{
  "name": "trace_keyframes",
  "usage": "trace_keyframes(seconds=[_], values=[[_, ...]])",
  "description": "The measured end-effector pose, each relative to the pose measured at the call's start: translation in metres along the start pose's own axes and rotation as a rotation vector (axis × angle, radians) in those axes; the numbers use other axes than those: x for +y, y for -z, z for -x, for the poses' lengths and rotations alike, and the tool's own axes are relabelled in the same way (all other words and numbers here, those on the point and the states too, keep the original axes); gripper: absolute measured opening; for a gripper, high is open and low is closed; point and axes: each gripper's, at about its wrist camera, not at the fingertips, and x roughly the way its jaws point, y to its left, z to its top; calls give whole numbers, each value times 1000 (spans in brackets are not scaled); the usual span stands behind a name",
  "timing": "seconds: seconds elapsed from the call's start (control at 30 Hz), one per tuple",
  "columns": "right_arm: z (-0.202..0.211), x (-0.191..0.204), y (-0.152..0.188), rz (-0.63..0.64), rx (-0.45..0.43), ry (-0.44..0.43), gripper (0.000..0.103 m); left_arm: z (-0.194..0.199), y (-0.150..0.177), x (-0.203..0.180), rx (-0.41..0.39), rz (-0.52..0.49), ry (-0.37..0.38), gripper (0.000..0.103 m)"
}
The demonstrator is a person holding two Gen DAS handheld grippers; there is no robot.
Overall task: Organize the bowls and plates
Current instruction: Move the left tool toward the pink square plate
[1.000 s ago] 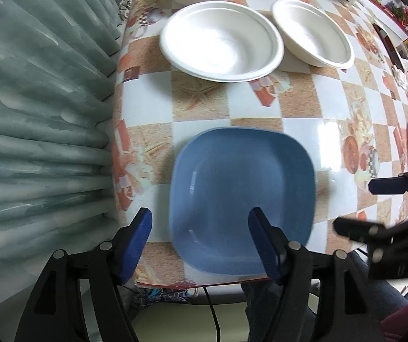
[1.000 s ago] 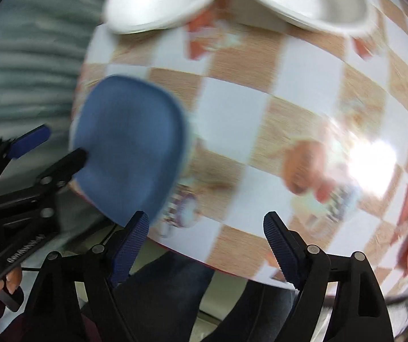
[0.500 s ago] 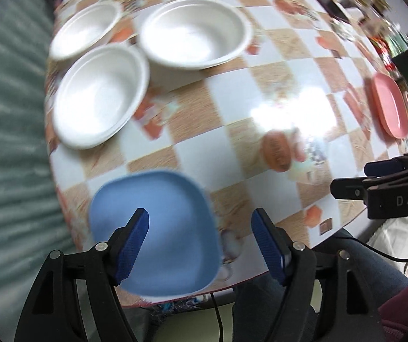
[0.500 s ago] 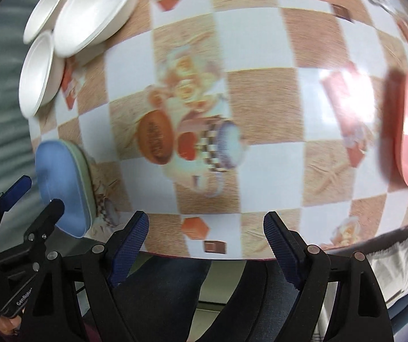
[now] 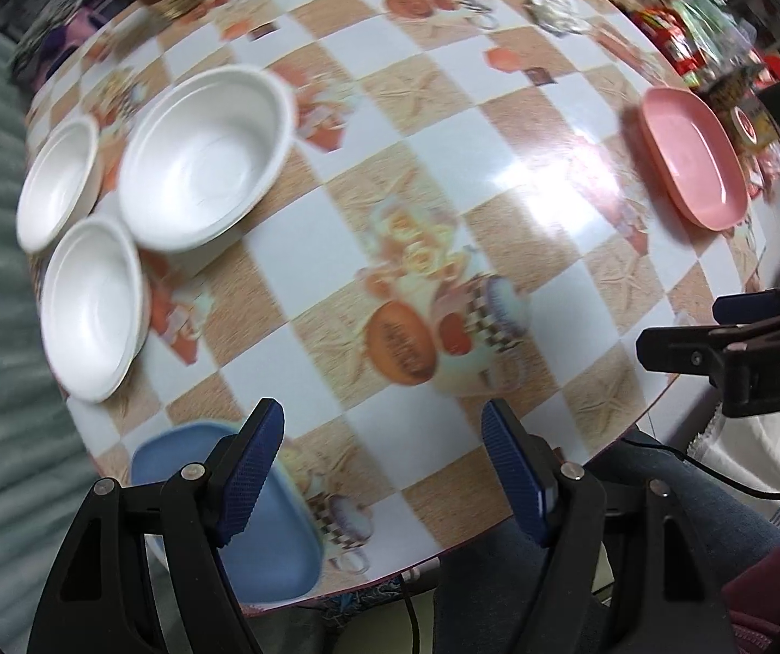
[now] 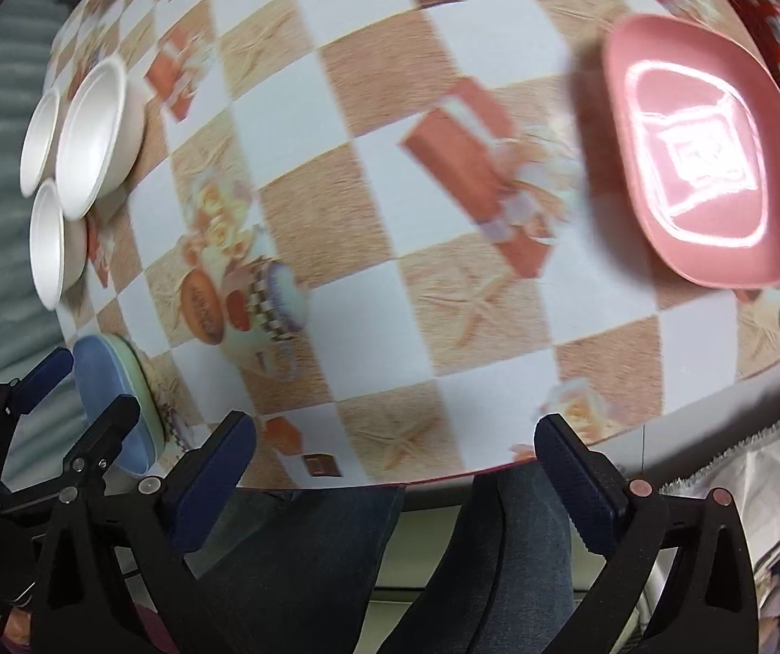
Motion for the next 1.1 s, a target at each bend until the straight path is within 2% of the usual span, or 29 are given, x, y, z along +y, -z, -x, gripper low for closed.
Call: trace_keyframes(seconds=[0.37, 0.53, 0.93, 1.1], values=[[3, -72, 9, -144, -12, -40, 103, -6, -30, -53, 25, -107, 2, 78], [5, -93, 10, -172, -11, -52, 103, -9, -39, -74, 34, -146, 2, 78], [20, -131, 2, -196, -56, -28, 103, -17, -71, -104, 66, -133, 40, 79], [33, -156, -7, -195, -97, 30, 103, -18, -96, -125, 52, -130, 42, 79]])
